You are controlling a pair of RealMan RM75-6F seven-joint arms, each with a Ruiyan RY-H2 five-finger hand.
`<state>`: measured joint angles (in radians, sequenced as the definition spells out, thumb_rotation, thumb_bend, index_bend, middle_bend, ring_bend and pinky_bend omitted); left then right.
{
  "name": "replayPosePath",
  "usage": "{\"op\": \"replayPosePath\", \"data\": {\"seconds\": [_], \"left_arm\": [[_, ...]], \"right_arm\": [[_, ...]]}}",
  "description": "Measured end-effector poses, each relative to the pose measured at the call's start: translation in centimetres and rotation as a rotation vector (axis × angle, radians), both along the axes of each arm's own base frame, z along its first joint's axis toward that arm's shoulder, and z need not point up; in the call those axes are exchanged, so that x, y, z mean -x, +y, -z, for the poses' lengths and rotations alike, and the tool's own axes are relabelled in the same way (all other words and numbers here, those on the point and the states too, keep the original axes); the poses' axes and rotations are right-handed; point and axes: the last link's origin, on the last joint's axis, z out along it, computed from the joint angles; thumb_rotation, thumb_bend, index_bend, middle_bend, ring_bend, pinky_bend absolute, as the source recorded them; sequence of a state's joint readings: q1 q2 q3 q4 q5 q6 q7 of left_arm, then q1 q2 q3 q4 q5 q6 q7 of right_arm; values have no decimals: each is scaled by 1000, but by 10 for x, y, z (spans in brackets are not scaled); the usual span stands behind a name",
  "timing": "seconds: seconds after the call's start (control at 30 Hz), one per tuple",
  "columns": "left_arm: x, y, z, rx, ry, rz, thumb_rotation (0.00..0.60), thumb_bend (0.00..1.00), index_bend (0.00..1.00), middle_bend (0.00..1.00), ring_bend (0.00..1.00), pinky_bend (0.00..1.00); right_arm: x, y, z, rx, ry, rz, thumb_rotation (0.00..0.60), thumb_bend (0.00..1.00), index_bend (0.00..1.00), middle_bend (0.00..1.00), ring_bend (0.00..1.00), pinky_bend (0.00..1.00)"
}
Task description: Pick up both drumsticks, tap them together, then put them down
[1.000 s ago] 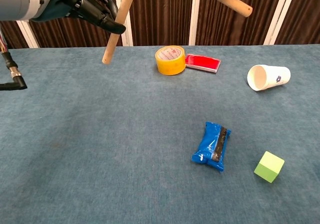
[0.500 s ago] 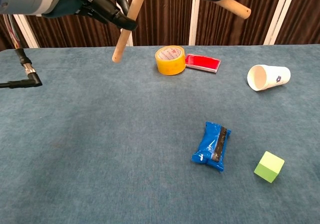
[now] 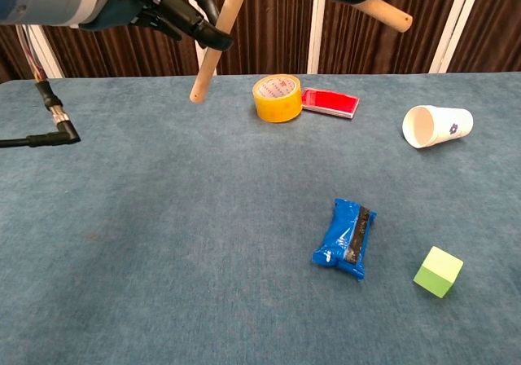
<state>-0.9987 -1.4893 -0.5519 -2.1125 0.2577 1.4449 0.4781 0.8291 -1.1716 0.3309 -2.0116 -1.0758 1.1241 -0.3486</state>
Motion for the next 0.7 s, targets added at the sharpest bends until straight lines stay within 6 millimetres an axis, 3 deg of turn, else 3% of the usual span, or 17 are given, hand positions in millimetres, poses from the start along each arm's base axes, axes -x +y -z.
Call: {"op": "replayPosePath", "data": {"seconds": [0.7], "left_arm": [[-8, -2, 3, -1, -6, 6, 600, 386, 613, 632, 195, 114]], "right_arm": [[-2, 2, 2, -2, -1, -4, 600, 492, 707, 646, 436, 4]]}}
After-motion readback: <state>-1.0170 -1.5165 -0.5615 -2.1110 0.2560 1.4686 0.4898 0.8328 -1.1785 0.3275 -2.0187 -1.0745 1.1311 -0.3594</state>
